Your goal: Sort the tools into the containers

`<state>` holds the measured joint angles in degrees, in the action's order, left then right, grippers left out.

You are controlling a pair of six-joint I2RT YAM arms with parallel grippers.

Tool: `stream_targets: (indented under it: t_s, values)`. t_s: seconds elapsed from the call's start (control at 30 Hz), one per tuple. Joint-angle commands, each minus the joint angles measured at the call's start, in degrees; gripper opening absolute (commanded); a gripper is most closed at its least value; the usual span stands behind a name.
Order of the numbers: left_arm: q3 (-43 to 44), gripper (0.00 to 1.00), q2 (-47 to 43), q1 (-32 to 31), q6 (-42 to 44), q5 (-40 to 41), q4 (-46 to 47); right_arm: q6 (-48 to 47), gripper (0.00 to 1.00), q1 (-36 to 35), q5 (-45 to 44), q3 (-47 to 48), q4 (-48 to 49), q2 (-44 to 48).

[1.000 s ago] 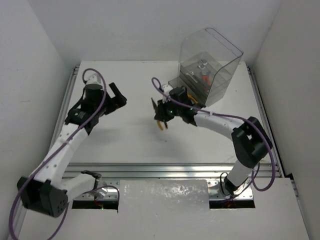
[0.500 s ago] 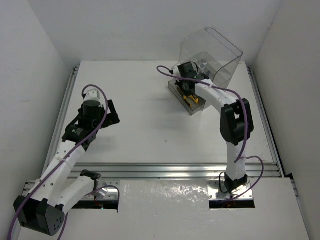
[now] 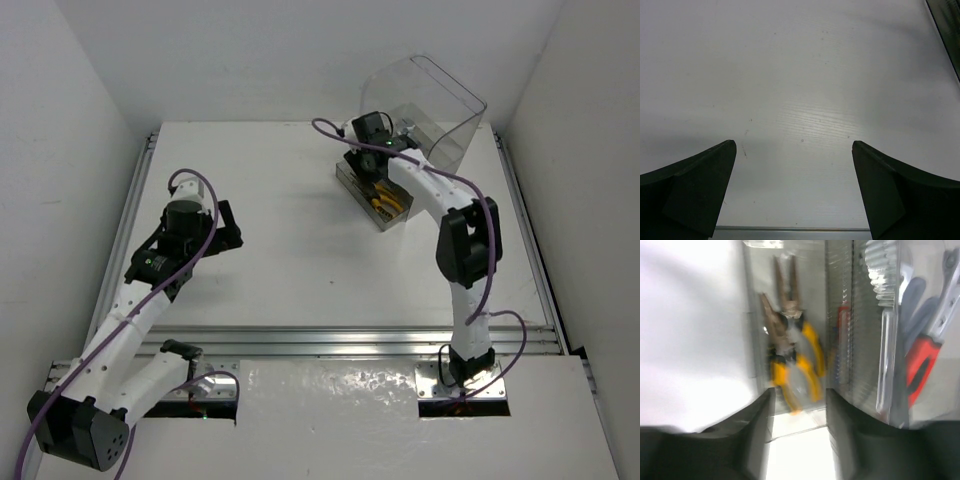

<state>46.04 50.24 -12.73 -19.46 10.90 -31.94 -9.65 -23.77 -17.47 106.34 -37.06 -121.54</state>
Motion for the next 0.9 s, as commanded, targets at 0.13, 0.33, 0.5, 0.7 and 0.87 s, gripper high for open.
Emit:
stream_targets:
  t_s: [0.13,0.33,0.5,0.7,0.87]
  values:
    - [0.0,0.99,-1.1,-0.5,0.9,-0.9,2.6,13.0,0.0,-1.7,16.4,-13.2,6.8,12.4]
    - [0.0,0.99,-1.4,-0.9,0.9,-1.2,2.7,12.0,0.0,-4.7,12.4,-11.4,10.3,4.0]
    - [-0.1,0.99,-1.5,-1.2,1.0,-1.7,2.8,11.0,0.0,-5.3,-1.1,-5.2,12.2,-4.2]
    - [-0.2,0.99,-1.6,-1.5,1.1,-2.1,2.9,8.1,0.0,-5.3,-15.6,4.2,10.8,-13.6]
    - [-0.3,0.99,-1.8,-1.9,1.2,-2.5,3.2,-0.6,0.0,-5.0,-31.6,7.4,15.7,-18.9]
